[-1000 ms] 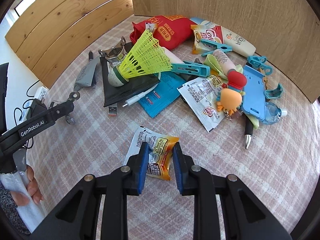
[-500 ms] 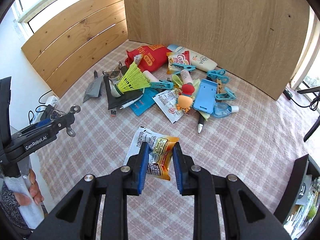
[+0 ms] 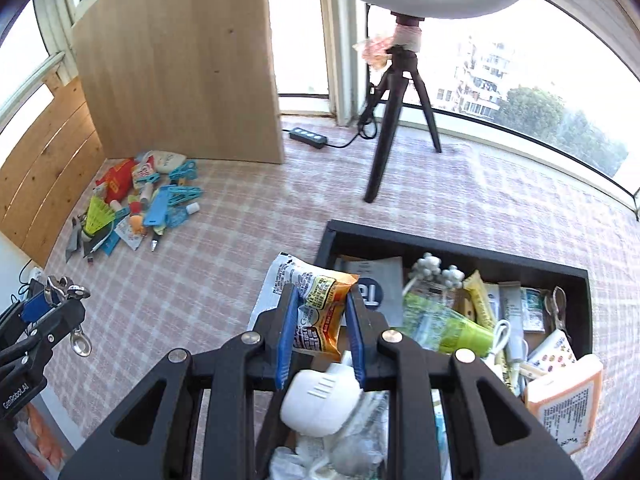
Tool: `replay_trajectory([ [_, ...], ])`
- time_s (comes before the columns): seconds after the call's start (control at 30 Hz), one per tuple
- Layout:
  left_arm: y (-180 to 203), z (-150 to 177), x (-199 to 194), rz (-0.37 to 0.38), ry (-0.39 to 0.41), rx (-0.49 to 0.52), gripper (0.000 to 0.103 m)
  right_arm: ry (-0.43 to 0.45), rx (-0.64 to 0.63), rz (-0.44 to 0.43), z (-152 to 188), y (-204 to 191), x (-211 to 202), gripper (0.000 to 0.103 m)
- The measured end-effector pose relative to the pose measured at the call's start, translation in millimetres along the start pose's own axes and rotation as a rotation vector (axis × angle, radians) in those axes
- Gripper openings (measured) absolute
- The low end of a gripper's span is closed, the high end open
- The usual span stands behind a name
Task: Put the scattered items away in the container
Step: 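Carry the packet to the black box and open the right gripper, then return the right gripper to the pile and reach for the red ball toy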
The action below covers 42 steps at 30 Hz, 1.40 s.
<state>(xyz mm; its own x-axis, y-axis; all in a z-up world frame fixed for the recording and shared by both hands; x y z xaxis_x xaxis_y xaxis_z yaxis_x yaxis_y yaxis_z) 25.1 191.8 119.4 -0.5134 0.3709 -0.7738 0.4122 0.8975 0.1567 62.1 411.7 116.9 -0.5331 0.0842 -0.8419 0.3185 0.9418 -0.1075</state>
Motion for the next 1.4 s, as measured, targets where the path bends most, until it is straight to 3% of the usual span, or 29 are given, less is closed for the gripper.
replay_trajectory([
  [0.27,120,16,23,0.122,-0.046,0.151,0.059,-0.020,0.199,0.142,25,123,-9,0.024],
  [0.53,184,41,34,0.167,-0.108,0.271,0.059,-0.058,0.267,0.208,48,165,-12,0.024],
  [0.6,197,46,37,0.213,-0.161,0.307,0.068,-0.068,0.266,0.171,49,165,-12,0.025],
  [0.63,202,48,38,0.226,-0.184,0.327,0.082,-0.073,0.262,0.158,48,163,-12,0.028],
  [0.73,206,47,30,0.202,-0.144,0.360,0.083,-0.055,0.240,0.217,42,153,-17,0.060],
  [0.8,199,42,27,0.190,-0.131,0.342,0.083,-0.017,0.222,0.227,37,144,-23,0.061],
  [0.97,158,29,27,0.168,-0.119,0.252,0.083,0.008,0.187,0.149,14,117,-18,0.061],
  [1.4,-24,3,22,-0.061,-0.073,-0.029,0.083,0.010,-0.045,0.013,-31,-21,20,0.061],
])
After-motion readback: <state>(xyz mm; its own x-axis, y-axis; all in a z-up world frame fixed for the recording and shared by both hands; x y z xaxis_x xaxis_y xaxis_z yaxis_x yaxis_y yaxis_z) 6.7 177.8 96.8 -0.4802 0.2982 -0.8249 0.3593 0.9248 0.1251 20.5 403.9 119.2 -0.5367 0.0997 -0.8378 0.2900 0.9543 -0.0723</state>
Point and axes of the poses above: each gripper's, at about its wrist camera, not at the fingertips, and x roughly the way its jaws point, y to its right, z to its underside, the point moved 3 cm from there along x, roughly the way its jaws point, and after that the axes turned 2 degrees about -z, right-handed, at the moved point
